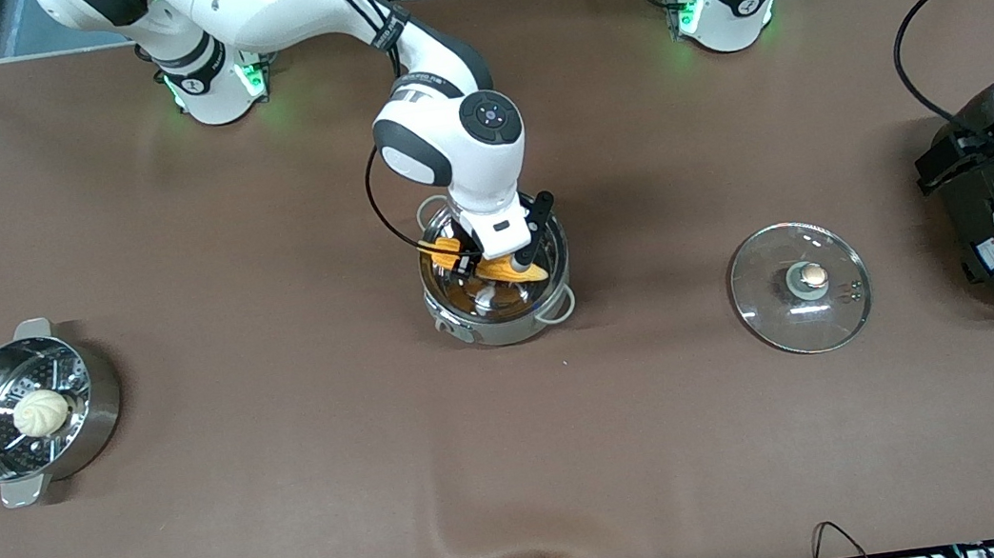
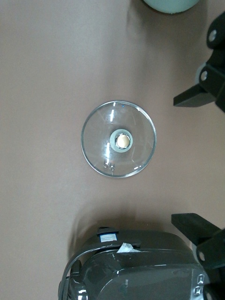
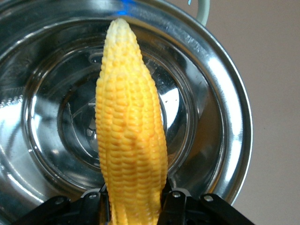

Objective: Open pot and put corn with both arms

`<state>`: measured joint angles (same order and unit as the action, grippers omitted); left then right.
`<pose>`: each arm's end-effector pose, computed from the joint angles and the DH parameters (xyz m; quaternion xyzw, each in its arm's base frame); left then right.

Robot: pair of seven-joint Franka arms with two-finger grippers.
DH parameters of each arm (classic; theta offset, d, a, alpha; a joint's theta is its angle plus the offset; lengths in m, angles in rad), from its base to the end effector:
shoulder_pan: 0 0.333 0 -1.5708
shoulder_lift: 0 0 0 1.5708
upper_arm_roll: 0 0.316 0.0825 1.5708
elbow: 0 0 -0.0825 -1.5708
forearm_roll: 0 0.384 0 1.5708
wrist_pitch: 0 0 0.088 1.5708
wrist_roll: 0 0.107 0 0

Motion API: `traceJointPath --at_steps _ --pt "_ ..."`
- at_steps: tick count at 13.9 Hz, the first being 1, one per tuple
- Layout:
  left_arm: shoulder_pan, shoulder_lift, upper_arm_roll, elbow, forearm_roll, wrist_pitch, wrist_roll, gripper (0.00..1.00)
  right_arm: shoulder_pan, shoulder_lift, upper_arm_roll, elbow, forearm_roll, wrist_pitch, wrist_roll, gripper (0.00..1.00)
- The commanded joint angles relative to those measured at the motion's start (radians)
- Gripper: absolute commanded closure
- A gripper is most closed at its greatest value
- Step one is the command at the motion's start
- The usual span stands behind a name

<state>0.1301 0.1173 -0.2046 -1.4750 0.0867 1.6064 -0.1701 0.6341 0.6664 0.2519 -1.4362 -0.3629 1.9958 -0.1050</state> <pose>0.5930 -0.0279 0.6072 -0.9983 -0.0474 -0.0120 0.0302 0.4911 0.5153 0.3025 0.8463 0.5246 -0.0058 0.0926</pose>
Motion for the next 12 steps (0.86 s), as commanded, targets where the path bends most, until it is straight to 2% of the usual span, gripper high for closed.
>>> traceJointPath --at_steps 1,3,4,5,6,8,10,12 --pt "0.013 -0.028 -0.001 0.019 -0.024 -0.063 0.017 0.0 0.009 -0.008 0.0 0.003 -0.008 0.003 0.03 0.0" --pt "-0.01 -0.051 0.023 0.021 -0.028 -0.086 0.021 0.0 0.0 -0.021 0.004 0.006 -0.004 -0.003 0.03 0.0" --pt "-0.055 -0.059 0.063 0.019 -0.041 -0.086 0.021 0.0 -0.002 -0.033 0.006 0.01 0.013 -0.014 0.031 0.0" --pt "-0.094 -0.059 0.107 0.019 -0.048 -0.107 0.021 0.0 -0.01 -0.057 0.003 0.01 0.047 -0.017 0.042 0.0" --pt "-0.096 -0.058 0.114 0.019 -0.056 -0.12 0.023 0.0 -0.036 -0.088 0.001 0.01 0.083 -0.022 0.041 0.0" --pt "-0.131 -0.065 0.138 0.019 -0.064 -0.128 0.021 0.0 -0.109 -0.157 0.004 0.01 0.133 -0.107 0.03 0.0" --pt "-0.181 -0.068 0.177 0.019 -0.064 -0.152 0.017 0.0 -0.181 -0.212 0.003 0.01 0.141 -0.17 0.03 0.0" --pt "-0.176 -0.082 0.171 0.019 -0.065 -0.157 0.011 0.0 -0.278 -0.229 0.001 0.008 0.142 -0.18 0.037 0.0"
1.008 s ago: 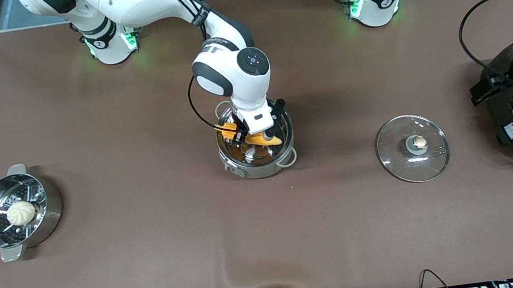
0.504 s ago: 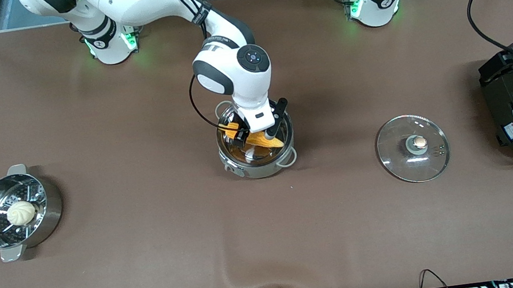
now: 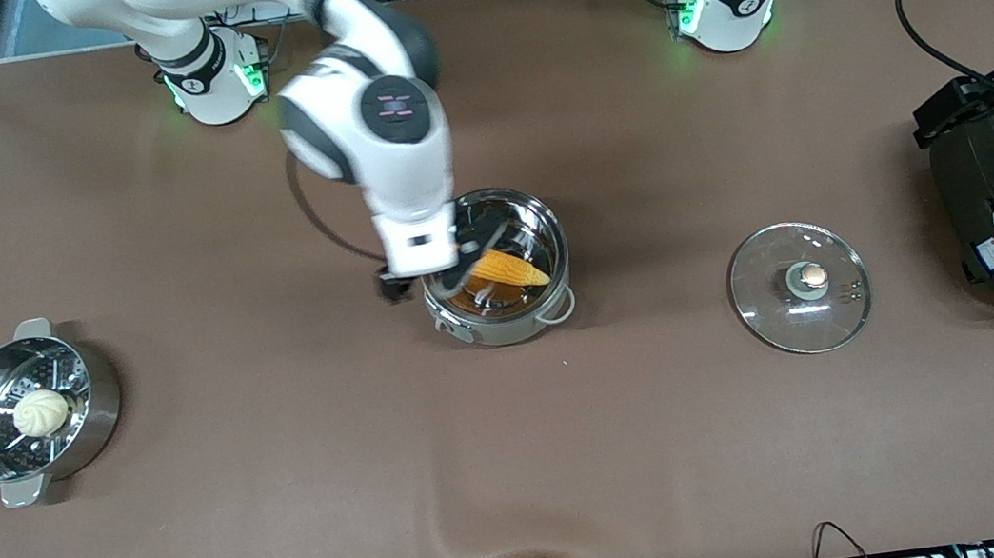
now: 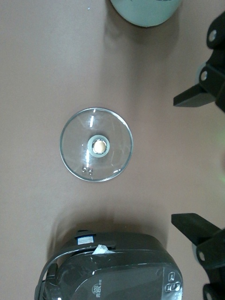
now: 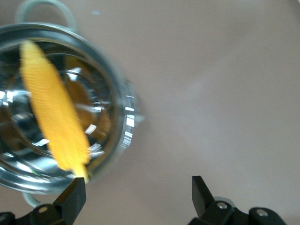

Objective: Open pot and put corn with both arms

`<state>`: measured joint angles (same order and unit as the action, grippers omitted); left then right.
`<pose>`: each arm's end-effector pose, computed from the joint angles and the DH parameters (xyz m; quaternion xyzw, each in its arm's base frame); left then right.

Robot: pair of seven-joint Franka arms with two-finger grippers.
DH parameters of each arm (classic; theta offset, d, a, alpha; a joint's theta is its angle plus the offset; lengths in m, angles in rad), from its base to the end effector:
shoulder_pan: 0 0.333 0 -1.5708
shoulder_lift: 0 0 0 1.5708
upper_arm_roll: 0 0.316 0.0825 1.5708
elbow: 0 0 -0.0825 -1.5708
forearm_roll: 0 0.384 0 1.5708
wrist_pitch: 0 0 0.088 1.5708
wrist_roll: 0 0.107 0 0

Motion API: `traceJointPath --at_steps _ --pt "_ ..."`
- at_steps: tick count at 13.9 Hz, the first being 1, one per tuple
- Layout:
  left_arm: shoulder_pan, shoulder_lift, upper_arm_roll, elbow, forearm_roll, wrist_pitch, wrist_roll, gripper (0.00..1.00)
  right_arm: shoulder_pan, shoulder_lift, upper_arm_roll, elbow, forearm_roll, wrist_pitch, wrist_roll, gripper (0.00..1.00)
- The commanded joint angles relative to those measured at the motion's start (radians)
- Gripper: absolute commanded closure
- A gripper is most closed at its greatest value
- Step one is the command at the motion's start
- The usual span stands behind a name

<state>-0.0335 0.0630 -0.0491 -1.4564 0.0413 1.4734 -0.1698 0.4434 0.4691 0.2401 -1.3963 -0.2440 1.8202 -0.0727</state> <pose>0.5630 -0.0409 0.6345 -0.9985 -0.0451 0.0204 0.0218 0.5655 0.3974 0.4417 0.9197 0.3872 0.0041 0.0654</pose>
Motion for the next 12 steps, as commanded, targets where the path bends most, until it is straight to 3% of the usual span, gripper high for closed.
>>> traceJointPath --at_steps 1,3,7,10,12 --pt "-0.009 -0.031 0.014 -0.001 -0.02 -0.024 0.012 0.0 -0.144 -0.03 0.012 -0.033 0.023 -0.001 -0.002 0.0" --pt "-0.008 -0.032 0.014 -0.001 -0.021 -0.024 0.012 0.0 -0.25 -0.038 0.012 -0.039 0.023 -0.016 -0.006 0.0" --pt "-0.008 -0.04 0.014 -0.002 -0.035 -0.025 0.012 0.0 -0.348 -0.147 -0.007 -0.055 0.029 -0.134 0.014 0.0" --pt "0.0 -0.04 0.021 -0.001 -0.034 -0.025 0.023 0.0 -0.37 -0.24 -0.126 -0.056 0.187 -0.189 0.013 0.0" --pt "0.0 -0.04 0.022 0.001 -0.029 -0.025 0.02 0.0 -0.371 -0.308 -0.2 -0.059 0.236 -0.264 0.013 0.0"
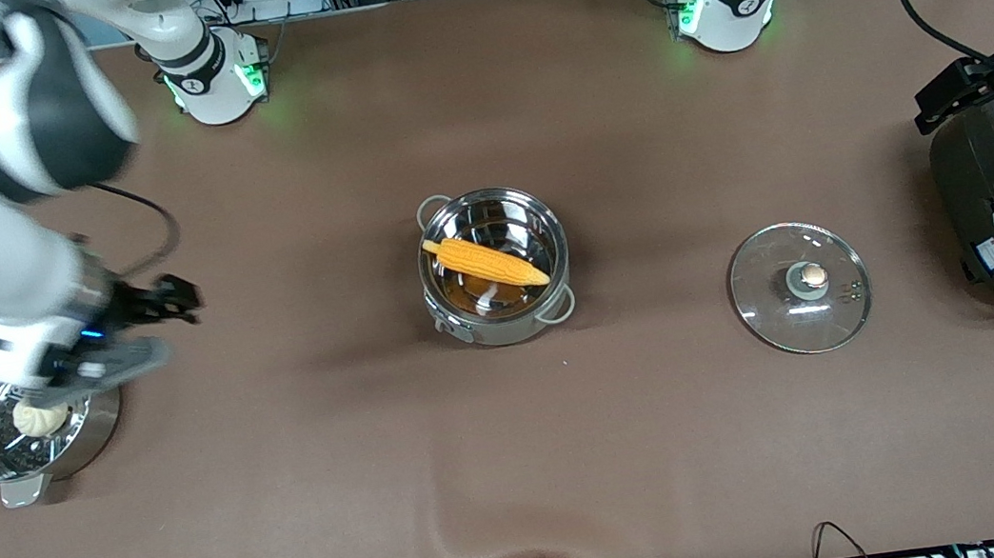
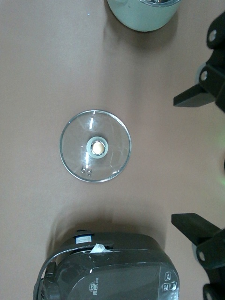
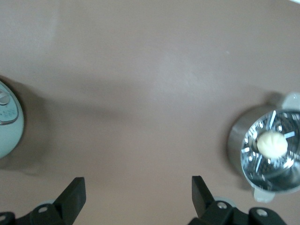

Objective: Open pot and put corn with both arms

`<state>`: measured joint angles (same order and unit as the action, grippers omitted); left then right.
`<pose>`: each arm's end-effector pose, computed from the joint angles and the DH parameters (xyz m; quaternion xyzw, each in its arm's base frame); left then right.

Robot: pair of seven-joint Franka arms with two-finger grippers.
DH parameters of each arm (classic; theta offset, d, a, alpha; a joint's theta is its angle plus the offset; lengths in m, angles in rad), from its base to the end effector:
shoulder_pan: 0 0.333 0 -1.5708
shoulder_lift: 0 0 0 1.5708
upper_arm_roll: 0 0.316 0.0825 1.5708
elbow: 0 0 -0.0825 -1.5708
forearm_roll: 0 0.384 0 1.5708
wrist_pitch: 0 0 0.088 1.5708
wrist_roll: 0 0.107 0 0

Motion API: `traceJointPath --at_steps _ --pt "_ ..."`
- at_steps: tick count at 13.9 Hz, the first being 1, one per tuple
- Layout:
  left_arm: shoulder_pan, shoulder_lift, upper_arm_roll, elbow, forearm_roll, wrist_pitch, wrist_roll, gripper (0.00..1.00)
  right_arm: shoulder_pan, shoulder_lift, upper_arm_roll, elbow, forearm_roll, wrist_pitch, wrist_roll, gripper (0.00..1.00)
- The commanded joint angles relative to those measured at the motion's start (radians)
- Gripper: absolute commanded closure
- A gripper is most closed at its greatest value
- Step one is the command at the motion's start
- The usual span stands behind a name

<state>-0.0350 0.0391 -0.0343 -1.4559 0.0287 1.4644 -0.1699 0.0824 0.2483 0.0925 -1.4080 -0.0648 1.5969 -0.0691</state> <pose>0.5550 -0.0348 0.6473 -0.9985 -0.0516 0.0136 0.0154 0.6213 0.0959 0.5571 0.9918 0.1223 -0.0280 0.0225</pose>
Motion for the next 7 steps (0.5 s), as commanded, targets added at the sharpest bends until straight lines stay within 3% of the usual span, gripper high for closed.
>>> traceJointPath --at_steps 1,4,7 --pt "0.0 -0.015 0.008 0.0 -0.016 -0.016 0.02 0.0 -0.01 -0.113 -0.092 -0.046 0.057 -0.067 0.009 0.0" --pt "0.0 -0.013 0.007 0.0 -0.007 -0.032 0.018 0.0 -0.01 -0.142 -0.221 -0.025 0.078 -0.126 0.011 0.0" --pt "0.0 -0.011 0.008 0.0 -0.006 -0.039 0.018 0.0 -0.036 -0.213 -0.241 -0.032 0.089 -0.162 0.011 0.0"
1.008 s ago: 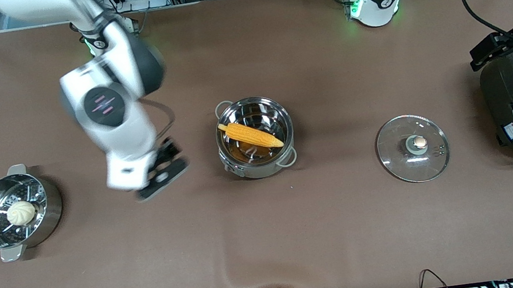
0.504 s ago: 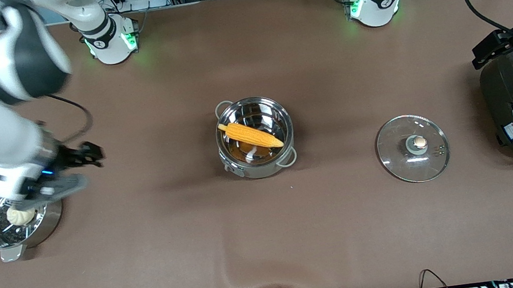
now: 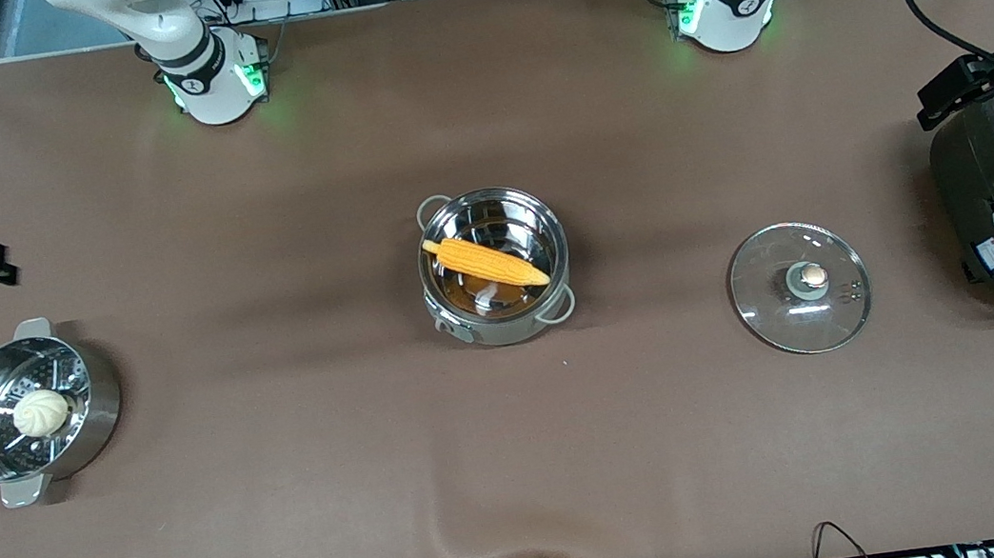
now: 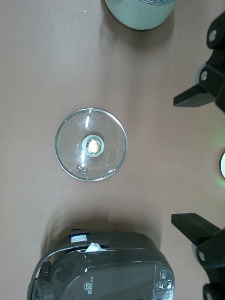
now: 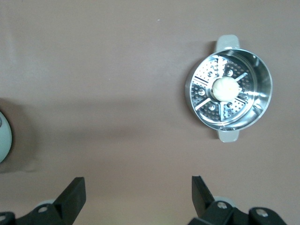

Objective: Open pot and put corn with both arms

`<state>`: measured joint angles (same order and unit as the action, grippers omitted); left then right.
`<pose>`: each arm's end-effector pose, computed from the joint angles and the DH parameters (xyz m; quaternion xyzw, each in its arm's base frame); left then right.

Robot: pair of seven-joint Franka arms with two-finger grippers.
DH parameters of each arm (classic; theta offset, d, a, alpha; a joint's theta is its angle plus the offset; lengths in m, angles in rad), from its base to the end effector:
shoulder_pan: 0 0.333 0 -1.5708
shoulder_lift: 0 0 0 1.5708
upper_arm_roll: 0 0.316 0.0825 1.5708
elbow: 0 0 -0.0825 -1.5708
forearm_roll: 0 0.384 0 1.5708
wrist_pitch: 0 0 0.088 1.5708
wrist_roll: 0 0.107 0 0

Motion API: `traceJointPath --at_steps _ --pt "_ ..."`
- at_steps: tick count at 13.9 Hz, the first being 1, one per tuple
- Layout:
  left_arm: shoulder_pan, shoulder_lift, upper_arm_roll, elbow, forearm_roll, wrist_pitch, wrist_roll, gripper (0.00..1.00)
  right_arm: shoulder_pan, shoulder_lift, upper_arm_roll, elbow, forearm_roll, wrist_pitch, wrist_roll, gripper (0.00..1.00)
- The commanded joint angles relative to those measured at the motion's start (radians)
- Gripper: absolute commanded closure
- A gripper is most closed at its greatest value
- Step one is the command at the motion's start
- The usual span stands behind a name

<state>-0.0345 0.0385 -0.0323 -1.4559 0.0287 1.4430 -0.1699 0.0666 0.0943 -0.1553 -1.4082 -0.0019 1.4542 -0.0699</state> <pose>0.5526 -0.0332 0.6458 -0.9982 -0.0530 0.0239 0.0166 0.5699 -0.0461 0.6378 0.9996 -0.0093 -0.0242 0.0063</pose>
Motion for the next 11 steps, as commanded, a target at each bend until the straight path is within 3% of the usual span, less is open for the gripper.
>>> traceJointPath --at_steps 1,4,8,11 --pt "-0.001 -0.009 0.006 0.002 -0.006 -0.018 0.018 0.0 -0.039 -0.071 0.016 -0.032 0.036 -0.038 0.036 0.0" --pt "-0.002 -0.009 0.0 0.002 0.011 -0.018 0.02 0.0 -0.102 -0.082 0.065 -0.034 0.039 -0.057 0.094 0.0" --pt "-0.007 -0.011 -0.005 0.002 0.011 -0.019 0.02 0.0 -0.123 -0.081 0.086 -0.035 0.023 -0.043 -0.013 0.0" --pt "-0.013 -0.014 -0.008 0.002 0.002 -0.036 0.02 0.0 -0.14 -0.077 0.141 -0.035 -0.015 -0.025 -0.016 0.0"
